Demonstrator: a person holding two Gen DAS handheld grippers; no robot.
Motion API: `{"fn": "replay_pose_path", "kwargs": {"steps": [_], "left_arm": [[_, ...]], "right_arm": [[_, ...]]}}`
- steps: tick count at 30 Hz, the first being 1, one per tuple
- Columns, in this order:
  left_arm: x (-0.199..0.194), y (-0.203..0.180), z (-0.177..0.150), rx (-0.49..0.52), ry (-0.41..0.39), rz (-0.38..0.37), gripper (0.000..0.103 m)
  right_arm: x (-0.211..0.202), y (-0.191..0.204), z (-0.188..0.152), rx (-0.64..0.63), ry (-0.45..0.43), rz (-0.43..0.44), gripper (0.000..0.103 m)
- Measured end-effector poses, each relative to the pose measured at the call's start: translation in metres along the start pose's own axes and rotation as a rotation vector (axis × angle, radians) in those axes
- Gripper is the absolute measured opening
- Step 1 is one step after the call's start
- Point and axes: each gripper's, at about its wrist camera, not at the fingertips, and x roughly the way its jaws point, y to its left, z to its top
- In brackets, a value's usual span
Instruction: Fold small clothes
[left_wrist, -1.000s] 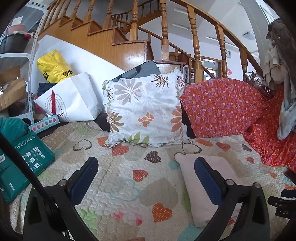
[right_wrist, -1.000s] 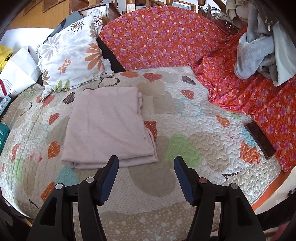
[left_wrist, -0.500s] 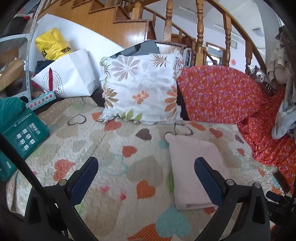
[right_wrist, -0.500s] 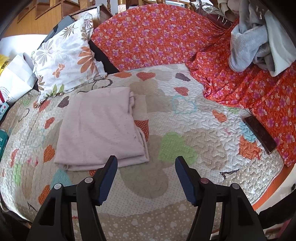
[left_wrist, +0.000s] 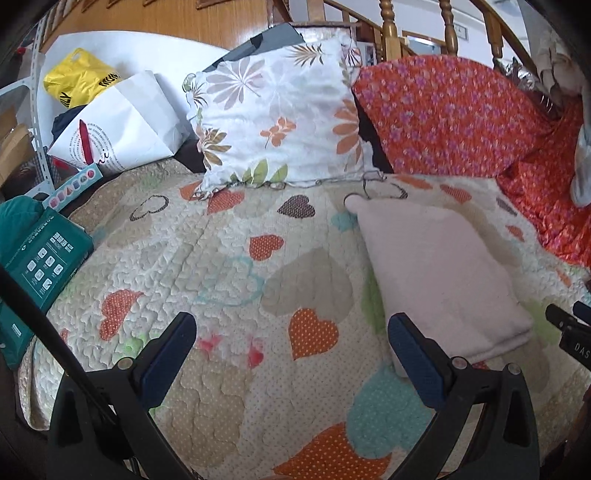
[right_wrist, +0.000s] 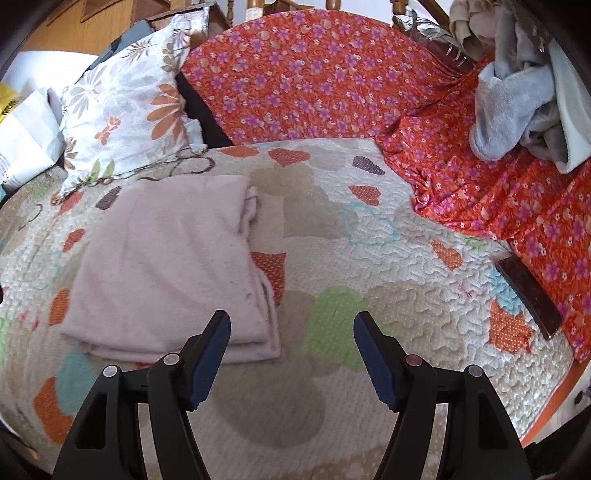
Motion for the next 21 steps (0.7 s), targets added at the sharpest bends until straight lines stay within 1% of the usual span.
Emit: {"fn": "replay_pose_path", "kwargs": {"steps": [2, 4, 6, 11, 17, 21], "left_arm": [[0.007, -0.003, -0.003, 0.013, 0.023, -0.003, 0.103], [0.014, -0.006, -0.005, 0.021, 0.047, -0.012, 0.103], [0.021, -0.010, -0.008, 0.025, 0.075, -0.024, 0.103], [0.031, -0.016, -0.008, 0.012, 0.110, -0.054, 0.103], [0.041, -0.021, -0.011, 0.003, 0.156, -0.085, 0.103], [0.044, -0.022, -0.012, 0.002, 0.166, -0.092, 0.103]], "right_arm": [[0.009, -0.006, -0.003, 0.026, 0.007, -0.012, 0.074], [0.016, -0.014, -0.002, 0.090, 0.022, 0.016, 0.074], [0.017, -0.016, 0.001, 0.112, 0.015, 0.030, 0.074], [0.017, -0.015, 0.001, 0.127, 0.013, 0.059, 0.078], [0.017, -0.006, -0.001, 0.089, 0.013, 0.062, 0.078], [0.021, -0.002, -0.001, 0.084, 0.026, 0.073, 0.080]]}}
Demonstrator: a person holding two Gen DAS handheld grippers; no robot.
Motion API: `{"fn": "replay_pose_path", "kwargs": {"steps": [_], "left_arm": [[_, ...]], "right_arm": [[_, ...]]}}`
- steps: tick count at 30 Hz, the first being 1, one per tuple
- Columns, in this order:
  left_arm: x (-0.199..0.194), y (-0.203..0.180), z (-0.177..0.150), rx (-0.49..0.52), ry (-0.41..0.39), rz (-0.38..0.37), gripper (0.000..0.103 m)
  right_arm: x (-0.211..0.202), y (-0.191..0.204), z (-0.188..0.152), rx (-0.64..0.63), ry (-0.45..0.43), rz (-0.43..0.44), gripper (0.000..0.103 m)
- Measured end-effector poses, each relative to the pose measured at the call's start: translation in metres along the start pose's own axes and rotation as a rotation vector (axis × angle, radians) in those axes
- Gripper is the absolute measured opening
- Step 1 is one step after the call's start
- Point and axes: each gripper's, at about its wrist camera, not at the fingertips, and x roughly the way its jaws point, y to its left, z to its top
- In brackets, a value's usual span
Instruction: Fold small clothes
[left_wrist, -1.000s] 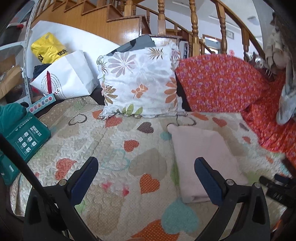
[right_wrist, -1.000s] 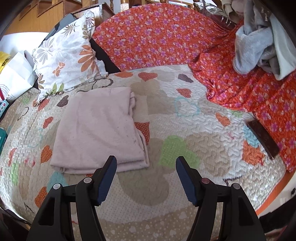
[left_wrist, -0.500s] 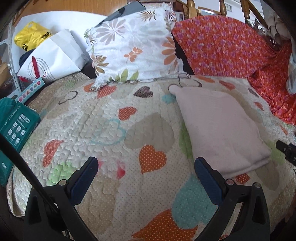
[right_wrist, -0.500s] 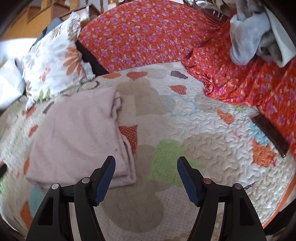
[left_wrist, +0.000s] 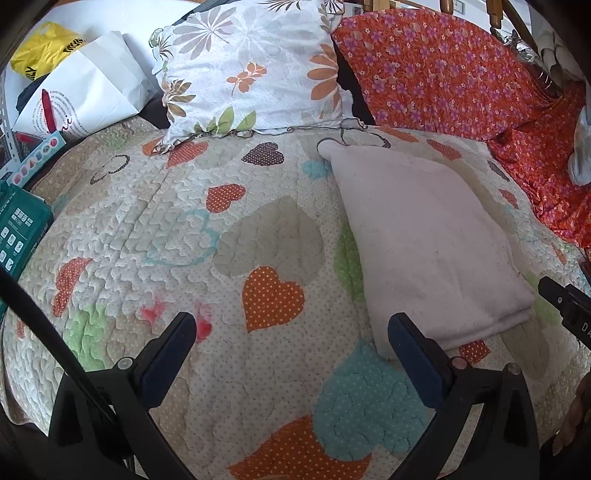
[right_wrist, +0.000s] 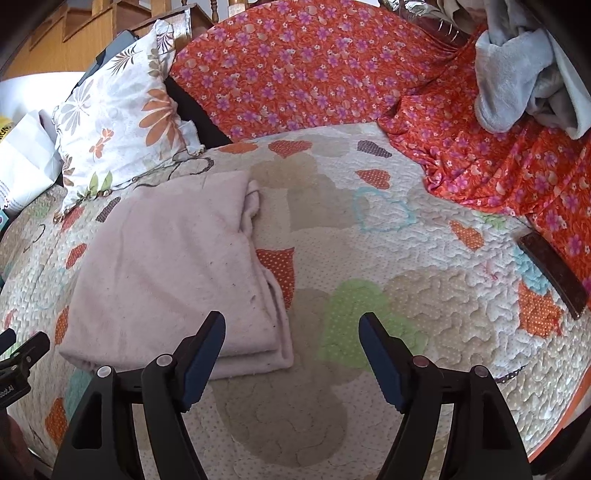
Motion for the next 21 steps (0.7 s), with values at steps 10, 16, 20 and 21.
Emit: {"fn": "replay_pose_path", "kwargs": {"steps": [10, 16, 20, 21], "left_arm": [[0.003, 0.000, -0.001, -0.003, 0.014, -0.013, 0.103], [0.004, 0.000, -0.002, -0.012, 0.019, -0.034, 0.103], [0.004, -0.001, -0.003, -0.011, 0.006, -0.034, 0.103], [0.005, -0.002, -0.003, -0.012, 0.007, -0.040, 0.103]], "right_arm": [[0.001, 0.009, -0.004, -0.019, 0.007, 0.014, 0.081], [-0.003, 0.021, -0.009, -0.070, -0.007, 0.023, 0.082], [-0.003, 0.030, -0.011, -0.105, -0.011, 0.025, 0.082], [-0.003, 0.031, -0.012, -0.109, -0.009, 0.029, 0.083]]}}
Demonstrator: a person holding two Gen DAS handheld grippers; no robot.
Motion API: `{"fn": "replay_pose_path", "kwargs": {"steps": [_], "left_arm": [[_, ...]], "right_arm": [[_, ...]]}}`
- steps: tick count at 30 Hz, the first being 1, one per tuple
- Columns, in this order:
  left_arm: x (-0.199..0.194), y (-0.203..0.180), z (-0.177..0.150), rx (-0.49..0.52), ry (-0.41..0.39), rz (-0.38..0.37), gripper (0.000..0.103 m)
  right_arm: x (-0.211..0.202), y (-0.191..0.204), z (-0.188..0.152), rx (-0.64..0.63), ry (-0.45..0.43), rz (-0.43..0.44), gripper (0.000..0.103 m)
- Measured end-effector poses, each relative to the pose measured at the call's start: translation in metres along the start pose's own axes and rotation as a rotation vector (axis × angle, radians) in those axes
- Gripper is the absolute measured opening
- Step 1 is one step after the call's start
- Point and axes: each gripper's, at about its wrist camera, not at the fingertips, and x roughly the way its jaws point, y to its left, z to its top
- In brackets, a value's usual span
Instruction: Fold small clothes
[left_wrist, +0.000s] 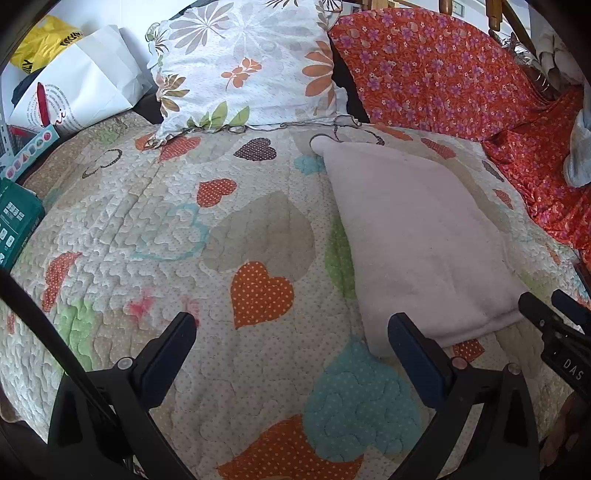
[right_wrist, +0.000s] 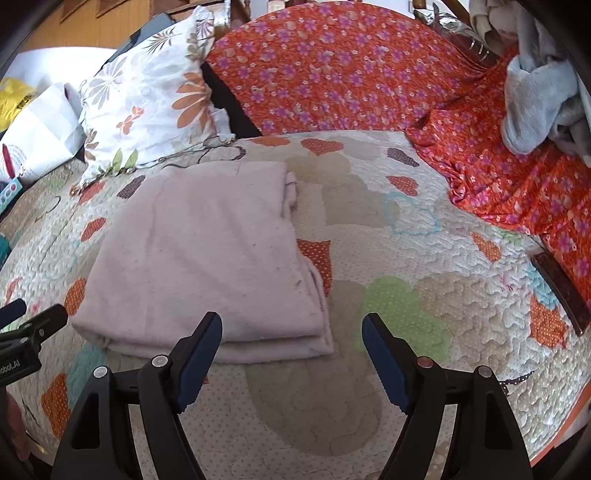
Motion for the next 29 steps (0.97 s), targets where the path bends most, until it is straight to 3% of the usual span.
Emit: {"fn": "replay_pose_path", "kwargs": {"steps": [22, 29], "left_arm": [[0.007, 0.003, -0.003, -0.067, 0.039, -0.091, 0.103], [0.005, 0.002, -0.003, -0.062, 0.020, -0.061, 0.103]], "right_arm": [[-0.011, 0.023, -0.006, -0.111, -0.070, -0.023, 0.086], [-0.008, 0.025, -0.007, -0.119, -0.057, -0.022, 0.086]]}}
